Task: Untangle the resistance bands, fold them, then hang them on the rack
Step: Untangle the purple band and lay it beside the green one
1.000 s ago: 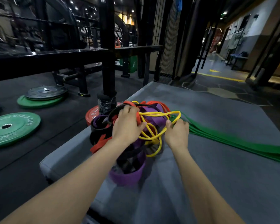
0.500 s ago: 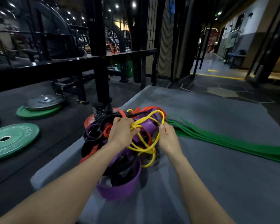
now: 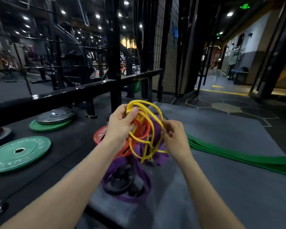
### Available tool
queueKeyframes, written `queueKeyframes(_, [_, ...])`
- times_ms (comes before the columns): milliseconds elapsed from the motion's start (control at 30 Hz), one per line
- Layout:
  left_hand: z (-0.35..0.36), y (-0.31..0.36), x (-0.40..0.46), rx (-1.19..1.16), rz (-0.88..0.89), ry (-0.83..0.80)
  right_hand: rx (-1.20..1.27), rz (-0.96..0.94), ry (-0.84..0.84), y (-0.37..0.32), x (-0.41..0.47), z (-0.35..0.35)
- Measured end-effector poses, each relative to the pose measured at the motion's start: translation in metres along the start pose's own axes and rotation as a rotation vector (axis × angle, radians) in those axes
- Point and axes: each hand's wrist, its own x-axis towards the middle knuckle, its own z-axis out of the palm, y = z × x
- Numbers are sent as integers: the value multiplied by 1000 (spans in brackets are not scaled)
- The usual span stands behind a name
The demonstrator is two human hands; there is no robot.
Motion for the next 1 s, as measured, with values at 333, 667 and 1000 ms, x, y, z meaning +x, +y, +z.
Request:
queueKeyframes(333, [-13, -38, -21, 285, -115, 256, 32, 183, -63, 4, -45, -4])
queueKeyframes(667, [-41, -80, -32, 605, -154, 299, -26, 96, -159, 25, -49, 11])
queueKeyframes(1000, [-27, -57, -57, 467, -5, 22, -241, -117, -341, -7, -60, 50])
